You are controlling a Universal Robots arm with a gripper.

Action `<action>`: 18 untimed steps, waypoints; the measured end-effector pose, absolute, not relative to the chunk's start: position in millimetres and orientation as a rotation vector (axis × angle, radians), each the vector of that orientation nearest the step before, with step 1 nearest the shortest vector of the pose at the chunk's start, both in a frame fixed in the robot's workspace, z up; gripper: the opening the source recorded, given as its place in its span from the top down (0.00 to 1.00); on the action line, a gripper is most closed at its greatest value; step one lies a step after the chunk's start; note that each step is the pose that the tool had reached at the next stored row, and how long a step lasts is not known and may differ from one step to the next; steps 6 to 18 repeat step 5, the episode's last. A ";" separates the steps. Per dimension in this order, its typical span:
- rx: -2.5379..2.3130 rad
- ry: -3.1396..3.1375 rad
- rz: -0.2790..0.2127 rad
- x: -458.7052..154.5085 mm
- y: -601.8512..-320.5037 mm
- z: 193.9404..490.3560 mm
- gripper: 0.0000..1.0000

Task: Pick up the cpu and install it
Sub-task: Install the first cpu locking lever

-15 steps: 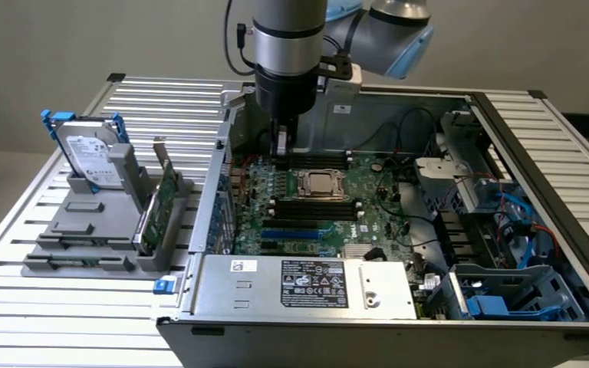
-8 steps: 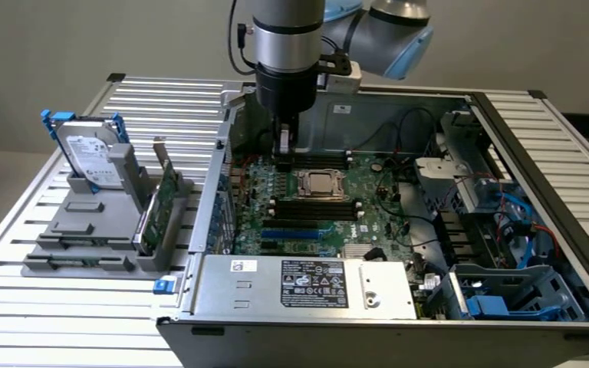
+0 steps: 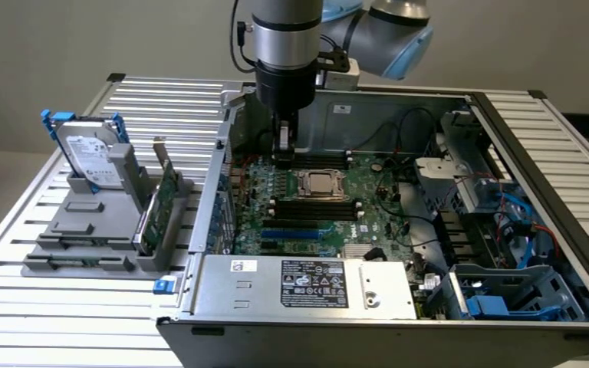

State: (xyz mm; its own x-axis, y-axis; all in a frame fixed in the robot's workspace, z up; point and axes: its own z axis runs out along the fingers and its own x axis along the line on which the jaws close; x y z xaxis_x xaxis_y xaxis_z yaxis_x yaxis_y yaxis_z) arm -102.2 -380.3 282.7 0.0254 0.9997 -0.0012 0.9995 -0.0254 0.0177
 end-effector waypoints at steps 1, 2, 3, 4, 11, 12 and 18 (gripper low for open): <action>2.240 2.184 0.018 -102.2 -380.3 282.8 0.89; 2.240 2.184 0.018 -102.2 -380.3 282.8 0.89; 2.240 2.184 0.018 -102.2 -380.3 282.8 0.89; 2.240 2.184 0.018 -102.2 -380.3 282.8 0.89; 2.240 2.184 0.018 -102.2 -380.3 282.8 0.89; 2.240 2.184 0.018 -102.2 -380.3 282.8 0.89; 2.240 2.184 0.018 -102.2 -380.3 282.8 0.89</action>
